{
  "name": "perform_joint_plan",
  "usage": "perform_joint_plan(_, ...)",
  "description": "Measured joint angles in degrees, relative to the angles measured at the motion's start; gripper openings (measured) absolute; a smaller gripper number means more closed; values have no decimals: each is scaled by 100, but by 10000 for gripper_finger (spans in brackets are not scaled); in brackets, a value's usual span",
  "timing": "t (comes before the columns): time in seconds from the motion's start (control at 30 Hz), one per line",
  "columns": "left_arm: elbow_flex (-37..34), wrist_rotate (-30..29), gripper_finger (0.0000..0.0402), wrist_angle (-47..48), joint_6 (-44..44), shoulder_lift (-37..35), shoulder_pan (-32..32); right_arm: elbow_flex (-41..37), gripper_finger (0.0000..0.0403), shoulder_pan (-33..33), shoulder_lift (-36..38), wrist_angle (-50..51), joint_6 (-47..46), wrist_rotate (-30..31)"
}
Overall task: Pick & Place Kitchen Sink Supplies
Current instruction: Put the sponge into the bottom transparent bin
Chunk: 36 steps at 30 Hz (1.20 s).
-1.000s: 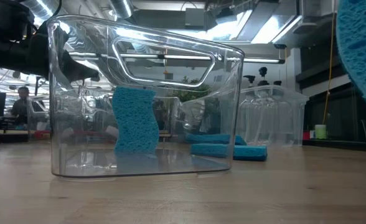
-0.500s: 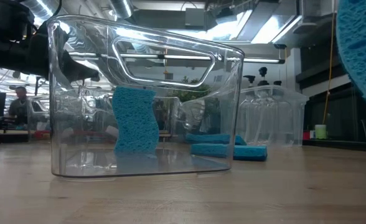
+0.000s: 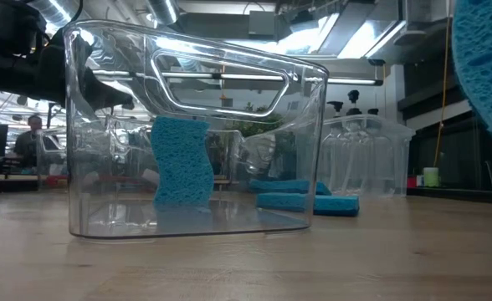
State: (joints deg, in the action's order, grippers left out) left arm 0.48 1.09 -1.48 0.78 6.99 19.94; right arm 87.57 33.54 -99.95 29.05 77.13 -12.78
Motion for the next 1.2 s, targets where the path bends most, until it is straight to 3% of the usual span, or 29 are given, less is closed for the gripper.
perform_joint_plan(0.13, -1, 0, 2, 3, 0, -1, 0, 0, 220, 2, -159, 284, 687, -220)
perform_joint_plan(0.37, 1, 0, 2, 5, 0, -1, 0, -2, 220, -2, -334, 822, 2117, 280)
perform_joint_plan(1.2, 0, -1, 2, 2, 0, -1, 0, -2, 220, 133, -738, 889, 3135, 524)
